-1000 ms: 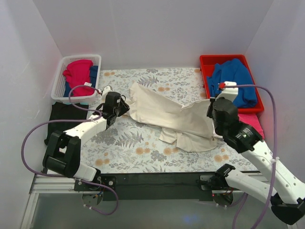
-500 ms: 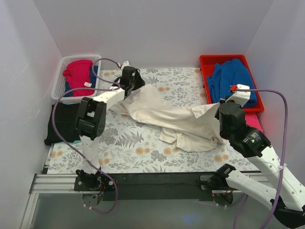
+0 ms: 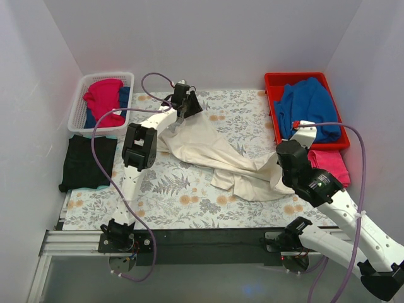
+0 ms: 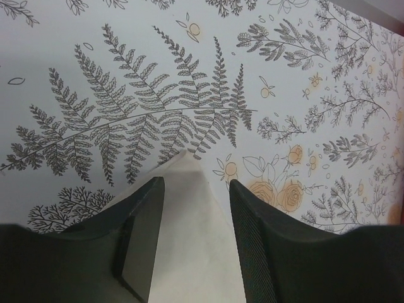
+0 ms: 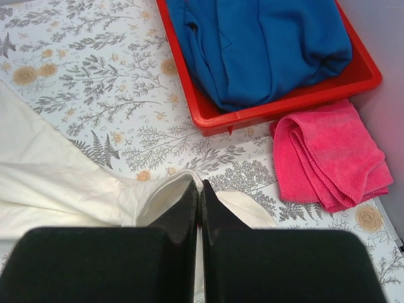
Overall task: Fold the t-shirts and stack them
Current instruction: Flatten out the tshirt
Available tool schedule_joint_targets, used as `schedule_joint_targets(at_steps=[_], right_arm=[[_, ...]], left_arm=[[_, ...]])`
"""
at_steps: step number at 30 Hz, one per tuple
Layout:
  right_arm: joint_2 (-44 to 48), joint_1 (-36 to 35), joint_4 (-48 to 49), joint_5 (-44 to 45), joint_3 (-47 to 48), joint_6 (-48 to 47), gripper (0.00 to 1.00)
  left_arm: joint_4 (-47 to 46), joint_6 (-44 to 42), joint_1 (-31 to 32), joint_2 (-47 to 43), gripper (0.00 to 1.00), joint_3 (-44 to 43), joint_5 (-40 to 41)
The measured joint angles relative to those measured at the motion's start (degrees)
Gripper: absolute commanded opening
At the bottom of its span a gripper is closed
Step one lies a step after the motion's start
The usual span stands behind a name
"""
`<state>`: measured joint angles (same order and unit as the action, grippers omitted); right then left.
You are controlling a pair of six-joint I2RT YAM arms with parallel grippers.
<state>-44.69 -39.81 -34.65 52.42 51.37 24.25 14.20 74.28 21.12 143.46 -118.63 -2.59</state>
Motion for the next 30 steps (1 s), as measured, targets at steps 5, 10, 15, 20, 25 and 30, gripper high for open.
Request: schedule_joint_targets(at_steps=[5, 10, 15, 20, 25, 30], right_arm=[[-0.3, 0.0, 0.0, -0.3, -0.9, 1.0, 0.01], [-0.2, 0.0, 0.0, -0.3, -1.2, 1.1, 0.01], [0.8, 0.0, 0.0, -0.2, -1.7, 1.2, 0.01], [1.7, 0.0, 0.0, 0.1, -1.7, 1.5, 0.01], [1.9, 0.0, 0.0, 0.2, -2.1, 2.0, 0.01], [2.0, 0.0, 0.0, 0.1, -2.6, 2.7, 0.01]], left_arm=[[2.5, -0.7, 0.1, 0.8, 0.46, -1.9, 0.2], [5.9, -2.0, 0.5, 4.1, 0.51, -7.9, 2.2], [9.0, -3.4, 1.1, 6.3, 0.51, -12.3, 5.0], [9.5, -4.5, 2.0, 6.1, 0.45, -11.7, 8.7], [8.1, -5.6, 2.6, 3.2, 0.41, -6.1, 13.9], [7.5, -6.3, 2.6, -1.6, 0.46, 2.1, 19.2]])
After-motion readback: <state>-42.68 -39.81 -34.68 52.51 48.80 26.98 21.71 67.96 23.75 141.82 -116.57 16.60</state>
